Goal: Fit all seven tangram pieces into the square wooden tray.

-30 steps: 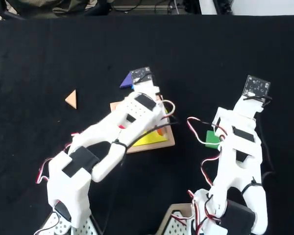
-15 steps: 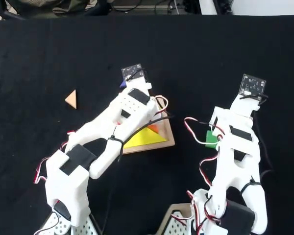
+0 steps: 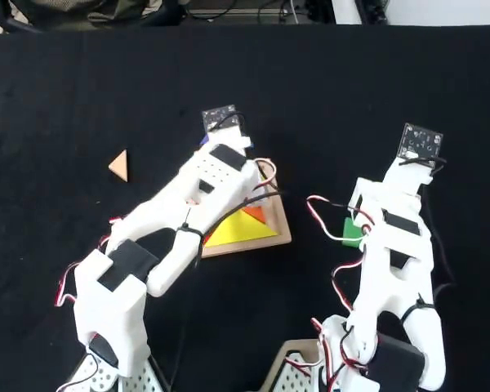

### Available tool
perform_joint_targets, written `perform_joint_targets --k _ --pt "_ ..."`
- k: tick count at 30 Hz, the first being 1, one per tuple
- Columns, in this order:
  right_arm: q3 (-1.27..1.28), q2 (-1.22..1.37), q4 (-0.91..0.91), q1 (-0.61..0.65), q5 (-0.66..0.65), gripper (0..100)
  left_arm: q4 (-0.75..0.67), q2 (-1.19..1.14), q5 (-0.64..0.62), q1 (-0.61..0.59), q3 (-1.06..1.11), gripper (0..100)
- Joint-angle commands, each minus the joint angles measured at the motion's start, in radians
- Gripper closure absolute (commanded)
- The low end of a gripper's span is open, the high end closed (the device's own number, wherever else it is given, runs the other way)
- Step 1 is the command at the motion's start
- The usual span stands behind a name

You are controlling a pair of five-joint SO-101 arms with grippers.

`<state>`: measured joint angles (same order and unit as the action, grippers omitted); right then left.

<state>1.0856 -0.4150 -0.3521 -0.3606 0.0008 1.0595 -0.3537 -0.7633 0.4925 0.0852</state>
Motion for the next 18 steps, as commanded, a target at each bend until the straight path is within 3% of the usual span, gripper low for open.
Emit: perform_joint_targets --k 1,10,18 --pt "-0.035 0.001 0.025 0.015 -0.014 98.7 0.026 0.058 0.043 -0.024 -0.079 78" --pt "-0.035 0.001 0.025 0.015 -0.014 98.7 0.026 0.058 0.25 -0.134 -0.091 78" --pt "-0.035 0.001 0.025 0.015 -0.014 98.7 0.008 0.021 0.296 -0.163 -0.104 95"
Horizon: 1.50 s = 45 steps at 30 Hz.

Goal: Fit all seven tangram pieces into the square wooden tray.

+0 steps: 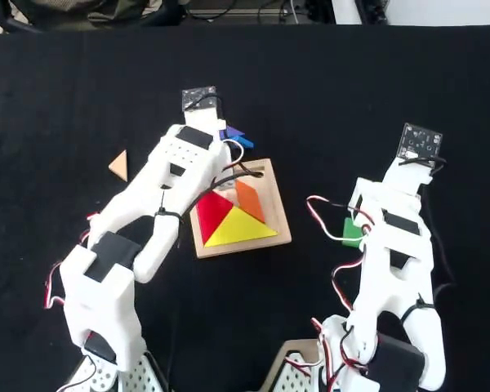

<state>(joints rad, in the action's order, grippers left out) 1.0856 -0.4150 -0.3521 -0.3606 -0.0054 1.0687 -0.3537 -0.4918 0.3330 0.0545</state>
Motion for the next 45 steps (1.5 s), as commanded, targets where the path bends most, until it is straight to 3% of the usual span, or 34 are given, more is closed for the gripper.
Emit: perform_joint_targets --k 1,13,22,35,39,45 --pt "-0.035 0.001 0.025 0.015 -0.008 98.7 -0.008 0.015 0.043 0.002 -0.077 95" --pt "-0.033 0.001 0.025 0.017 -0.008 98.7 -0.097 -0.12 0.06 0.058 -0.142 95" --pt "-0.033 0.001 0.025 0.031 -0.041 98.7 -0.092 -0.127 -0.023 0.213 -0.137 95" --pt "-0.033 0.001 0.025 0.029 -0.041 98.7 0.216 -0.127 -0.048 0.211 -0.285 95" --pt "-0.033 0.001 0.023 0.025 -0.04 98.7 0.186 -0.127 -0.044 0.173 -0.331 95" --pt "-0.033 0.001 0.023 0.025 -0.041 98.7 0.026 -0.141 0.043 0.162 -0.348 95"
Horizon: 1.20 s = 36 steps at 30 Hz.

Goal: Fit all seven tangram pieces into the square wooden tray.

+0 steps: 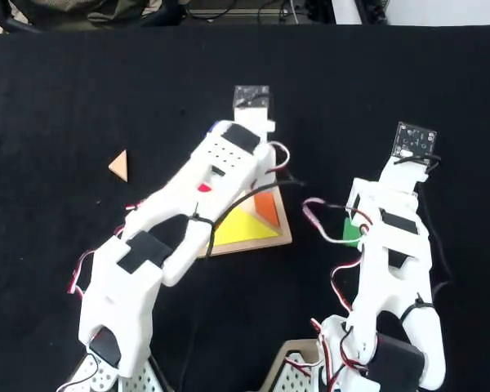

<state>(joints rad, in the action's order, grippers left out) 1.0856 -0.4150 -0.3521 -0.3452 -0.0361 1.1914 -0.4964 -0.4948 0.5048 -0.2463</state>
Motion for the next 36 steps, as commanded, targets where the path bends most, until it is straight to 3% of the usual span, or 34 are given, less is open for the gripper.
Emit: perform_joint_targets --k 1,9,19,26,32,36 --pt "-0.033 0.001 0.023 0.009 -0.011 98.7 -0.132 -0.006 0.046 -0.012 -0.036 95" --pt "-0.033 0.001 0.023 0.012 -0.011 98.7 -0.236 -0.115 0.046 -0.031 -0.028 95" --pt "-0.035 0.001 0.025 0.015 -0.011 98.7 -0.014 -0.133 0.044 0.035 -0.101 95" --pt "-0.035 0.001 0.025 0.014 -0.011 98.7 0.02 -0.133 0.043 0.027 -0.156 95" --pt "-0.035 0.001 0.025 0.014 -0.011 98.7 0.242 -0.132 0.051 0.015 -0.414 94" --pt "-0.033 0.001 0.025 0.012 -0.008 98.7 0.499 -0.13 0.127 0.015 -0.728 89"
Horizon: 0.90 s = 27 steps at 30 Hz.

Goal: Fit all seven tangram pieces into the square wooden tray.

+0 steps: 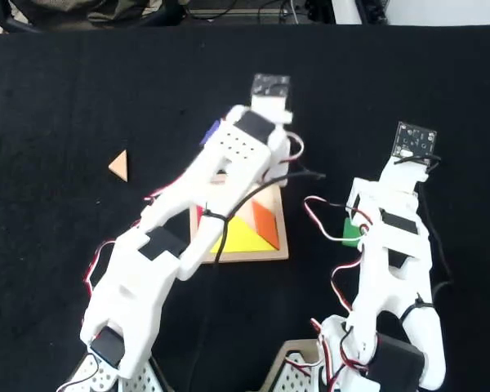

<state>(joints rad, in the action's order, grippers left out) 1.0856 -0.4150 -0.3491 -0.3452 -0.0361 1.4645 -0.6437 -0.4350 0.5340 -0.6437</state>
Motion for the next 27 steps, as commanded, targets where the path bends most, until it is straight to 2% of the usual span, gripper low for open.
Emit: perform_joint_targets --k 1,6,12,14,17,20,23,27 --pt "-0.033 0.001 0.021 0.012 -0.008 98.7 0.301 0.023 0.084 -0.016 -0.427 87" --pt "-0.033 -0.004 0.015 0.014 -0.003 98.4 0.301 0.195 0.172 -0.125 -0.501 82" --pt "-0.033 -0.005 0.014 0.015 -0.003 98.3 0.301 0.575 0.175 -0.268 -0.295 82" --pt "-0.033 -0.005 0.014 0.017 -0.003 98.3 0.301 0.709 0.204 -0.325 -0.163 82" --pt "-0.033 -0.005 0.014 0.021 -0.003 98.3 0.299 0.91 0.344 -0.38 0.084 82" --pt "-0.033 -0.005 0.014 0.038 -0.003 98.3 0.252 1.077 0.404 -0.423 0.378 82" --pt "-0.033 -0.001 0.014 0.044 -0.003 98.3 0.086 1.185 0.453 -0.522 0.685 82" --pt "-0.028 0.001 0.014 0.044 -0.009 98.3 -0.137 1.194 0.549 -0.641 1.026 82"
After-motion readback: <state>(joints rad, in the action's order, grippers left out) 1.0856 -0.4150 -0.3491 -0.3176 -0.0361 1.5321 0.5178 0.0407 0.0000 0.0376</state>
